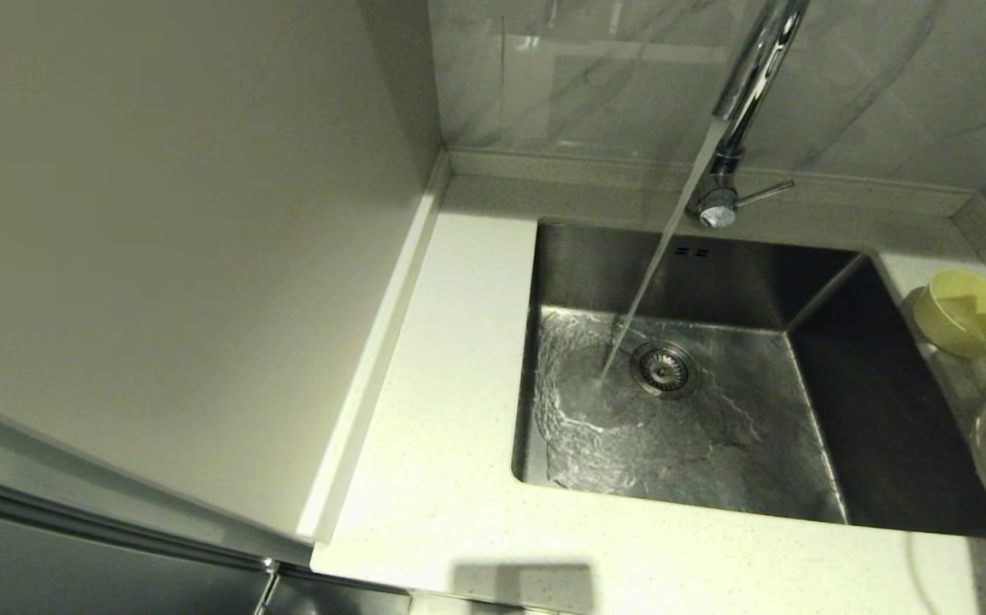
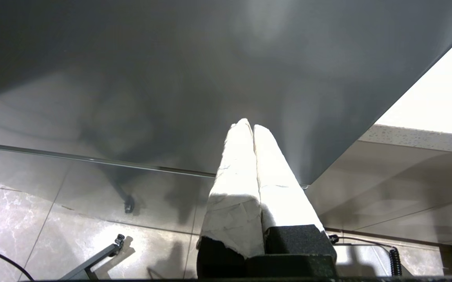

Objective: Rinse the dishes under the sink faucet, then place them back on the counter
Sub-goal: Pick up the chopsticks

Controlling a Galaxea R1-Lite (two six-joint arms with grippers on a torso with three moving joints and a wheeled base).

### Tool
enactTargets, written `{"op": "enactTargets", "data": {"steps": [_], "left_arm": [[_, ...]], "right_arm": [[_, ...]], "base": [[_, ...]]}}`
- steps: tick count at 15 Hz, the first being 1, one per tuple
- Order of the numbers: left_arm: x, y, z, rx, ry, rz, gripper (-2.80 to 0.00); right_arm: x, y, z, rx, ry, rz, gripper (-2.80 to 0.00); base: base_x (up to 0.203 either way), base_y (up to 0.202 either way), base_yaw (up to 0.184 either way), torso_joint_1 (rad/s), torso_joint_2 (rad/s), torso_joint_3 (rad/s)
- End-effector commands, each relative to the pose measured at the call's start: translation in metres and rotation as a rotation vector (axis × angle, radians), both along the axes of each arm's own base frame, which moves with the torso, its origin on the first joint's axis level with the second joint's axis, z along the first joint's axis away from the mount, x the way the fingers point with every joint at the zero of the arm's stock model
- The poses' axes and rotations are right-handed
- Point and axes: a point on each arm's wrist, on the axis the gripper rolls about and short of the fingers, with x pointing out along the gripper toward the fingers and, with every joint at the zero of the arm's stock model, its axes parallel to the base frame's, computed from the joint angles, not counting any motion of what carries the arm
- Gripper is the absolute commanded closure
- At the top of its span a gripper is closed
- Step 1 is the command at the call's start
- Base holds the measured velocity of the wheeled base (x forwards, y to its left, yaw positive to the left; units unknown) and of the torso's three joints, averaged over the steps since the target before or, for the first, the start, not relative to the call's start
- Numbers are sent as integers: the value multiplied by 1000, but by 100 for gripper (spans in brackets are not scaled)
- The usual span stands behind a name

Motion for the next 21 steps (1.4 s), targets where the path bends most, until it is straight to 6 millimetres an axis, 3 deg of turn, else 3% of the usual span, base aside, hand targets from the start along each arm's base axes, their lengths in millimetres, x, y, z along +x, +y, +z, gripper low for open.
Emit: {"op": "enactTargets", "data": {"steps": [1,14,15,21], "left_arm": [[0,0,0,-1,-2,0,0],[0,0,0,-1,-2,0,0],[0,0,0,-1,-2,0,0],[0,0,0,-1,-2,0,0]], "right_arm": [[5,-3,-15,-13,17,11,-280],[21,-11,-36,-2,44,13,-280],[21,-11,-36,-5,42,12,0],[21,-10,-39,-3,53,17,0]], "base": [[0,0,0,0,0,0],[0,0,0,0,0,0],[0,0,0,0,0,0],[0,0,0,0,0,0]]}}
